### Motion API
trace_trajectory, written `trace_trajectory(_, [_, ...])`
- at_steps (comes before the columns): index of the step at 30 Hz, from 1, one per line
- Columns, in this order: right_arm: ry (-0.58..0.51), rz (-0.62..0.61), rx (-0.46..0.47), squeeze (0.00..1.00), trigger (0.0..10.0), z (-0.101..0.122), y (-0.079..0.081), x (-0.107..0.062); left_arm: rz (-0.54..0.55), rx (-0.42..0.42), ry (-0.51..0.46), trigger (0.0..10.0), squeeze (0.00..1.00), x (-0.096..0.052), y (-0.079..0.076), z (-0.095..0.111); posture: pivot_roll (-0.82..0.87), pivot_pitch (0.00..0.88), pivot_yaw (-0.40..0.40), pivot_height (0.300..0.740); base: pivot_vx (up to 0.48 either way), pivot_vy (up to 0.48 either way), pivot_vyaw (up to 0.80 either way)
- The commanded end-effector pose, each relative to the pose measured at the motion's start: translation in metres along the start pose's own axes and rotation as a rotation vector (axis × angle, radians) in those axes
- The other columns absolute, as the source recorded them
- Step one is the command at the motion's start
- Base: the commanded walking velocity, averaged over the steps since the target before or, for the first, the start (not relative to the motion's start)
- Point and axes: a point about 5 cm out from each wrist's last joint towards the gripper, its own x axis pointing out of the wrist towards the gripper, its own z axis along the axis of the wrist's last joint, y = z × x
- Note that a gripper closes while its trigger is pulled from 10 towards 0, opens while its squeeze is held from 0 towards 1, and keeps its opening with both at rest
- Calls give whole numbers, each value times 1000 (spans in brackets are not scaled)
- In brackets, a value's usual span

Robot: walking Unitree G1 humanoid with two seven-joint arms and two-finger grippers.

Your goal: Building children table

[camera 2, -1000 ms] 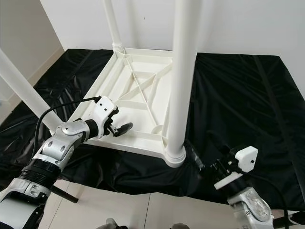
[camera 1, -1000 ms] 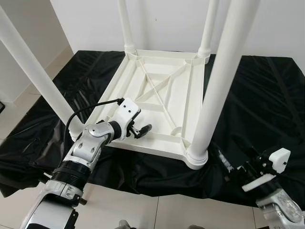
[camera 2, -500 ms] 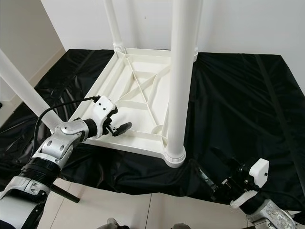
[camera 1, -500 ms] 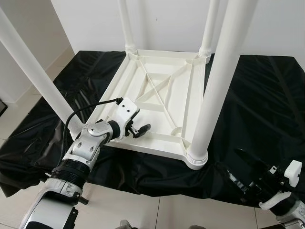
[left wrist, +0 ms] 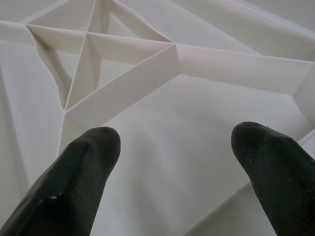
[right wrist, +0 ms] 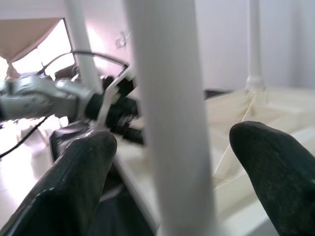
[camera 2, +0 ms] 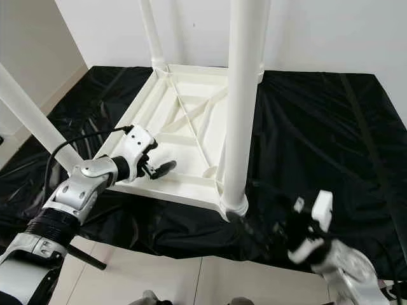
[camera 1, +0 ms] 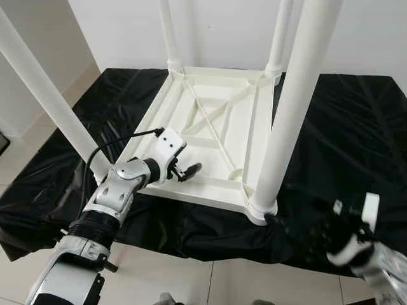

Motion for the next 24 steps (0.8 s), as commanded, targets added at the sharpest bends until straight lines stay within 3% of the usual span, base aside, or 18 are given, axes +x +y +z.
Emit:
trace_trajectory(1, [-7, -54, -32, 0, 10000, 0, -6, 2, 21, 7, 14, 10000, 0, -4, 4, -3, -170, 26, 115, 740, 0, 0, 0])
trace_trajectory(17, [-69, -369, -164, 0, 10000, 9, -53, 2, 16, 3, 9, 10000, 0, -5, 1, -3, -176, 19, 115, 740, 0, 0, 0])
trace_trajectory(19, [-66, -315, -112, 0, 10000, 8, -46, 2, 14, 7, 7, 10000, 0, -5, 1, -2, -174, 17, 116, 740, 0, 0, 0])
trace_trajectory(21, [-12, -173, -59, 0, 10000, 3, -28, -3, 16, 10, 7, 10000, 0, -6, 3, -2, -173, 15, 115, 740, 0, 0, 0])
trace_trajectory(24, [50, -123, -42, 0, 10000, -2, -20, -15, 20, 11, 8, 10000, 0, -7, 4, -2, -177, 16, 115, 740, 0, 0, 0])
